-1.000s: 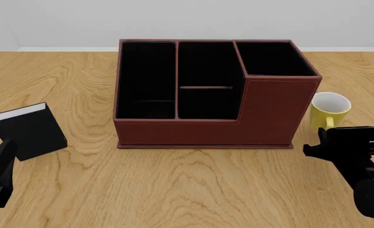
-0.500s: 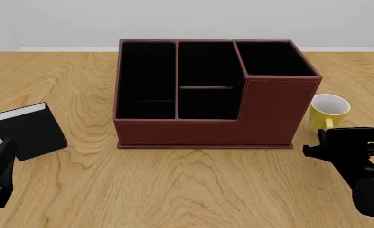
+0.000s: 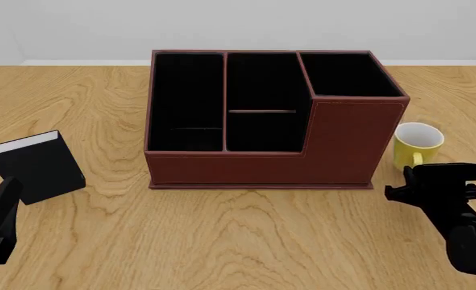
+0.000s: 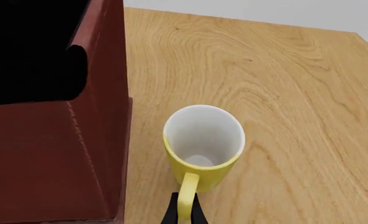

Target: Pick up the yellow and white mug and place it to the right of the caddy.

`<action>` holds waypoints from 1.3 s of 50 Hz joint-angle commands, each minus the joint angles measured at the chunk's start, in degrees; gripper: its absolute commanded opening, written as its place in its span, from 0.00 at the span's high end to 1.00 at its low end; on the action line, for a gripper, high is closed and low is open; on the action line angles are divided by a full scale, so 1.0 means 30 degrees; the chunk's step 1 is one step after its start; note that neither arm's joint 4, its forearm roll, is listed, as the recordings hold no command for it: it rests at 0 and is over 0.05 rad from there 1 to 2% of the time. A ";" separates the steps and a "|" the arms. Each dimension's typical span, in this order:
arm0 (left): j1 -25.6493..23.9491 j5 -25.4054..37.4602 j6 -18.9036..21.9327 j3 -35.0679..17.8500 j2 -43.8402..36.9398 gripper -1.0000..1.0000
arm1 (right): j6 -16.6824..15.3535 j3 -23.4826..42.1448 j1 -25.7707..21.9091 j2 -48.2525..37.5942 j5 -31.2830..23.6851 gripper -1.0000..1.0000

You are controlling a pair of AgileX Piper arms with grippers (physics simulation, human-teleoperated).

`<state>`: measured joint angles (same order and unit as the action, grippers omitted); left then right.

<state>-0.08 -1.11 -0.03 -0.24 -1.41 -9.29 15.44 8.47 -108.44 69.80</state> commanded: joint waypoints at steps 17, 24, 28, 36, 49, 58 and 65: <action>0.0000 0.0001 -0.0001 0.0000 0.0003 0.00 | 0.0106 0.0304 0.0075 -0.0469 0.0028 1.00; 0.0000 -0.0003 -0.0001 0.0000 -0.0006 0.00 | 0.0110 0.0359 0.0102 -0.0541 0.0028 1.00; -0.0001 0.0001 -0.0005 0.0000 0.0003 0.00 | 0.0080 0.0338 0.0103 -0.0528 0.0028 1.00; -0.0001 0.0000 -0.0002 0.0000 0.0000 0.00 | 0.0062 0.0479 0.0082 -0.0788 0.0029 1.00; -0.0003 -0.0003 0.0002 0.0000 -0.0006 0.00 | 0.0084 0.0733 0.0148 -0.1235 0.0030 1.00; -0.0004 0.0001 -0.0015 0.0000 0.0003 0.00 | 0.0116 0.0709 0.0139 -0.1288 0.0030 1.00; -0.0003 0.0002 -0.0001 0.0000 0.0005 0.00 | 0.0135 0.0861 0.0219 -0.1546 0.0030 1.00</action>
<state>-0.09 -1.11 -0.04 -0.24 -1.41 -9.78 17.00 9.32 -110.99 69.90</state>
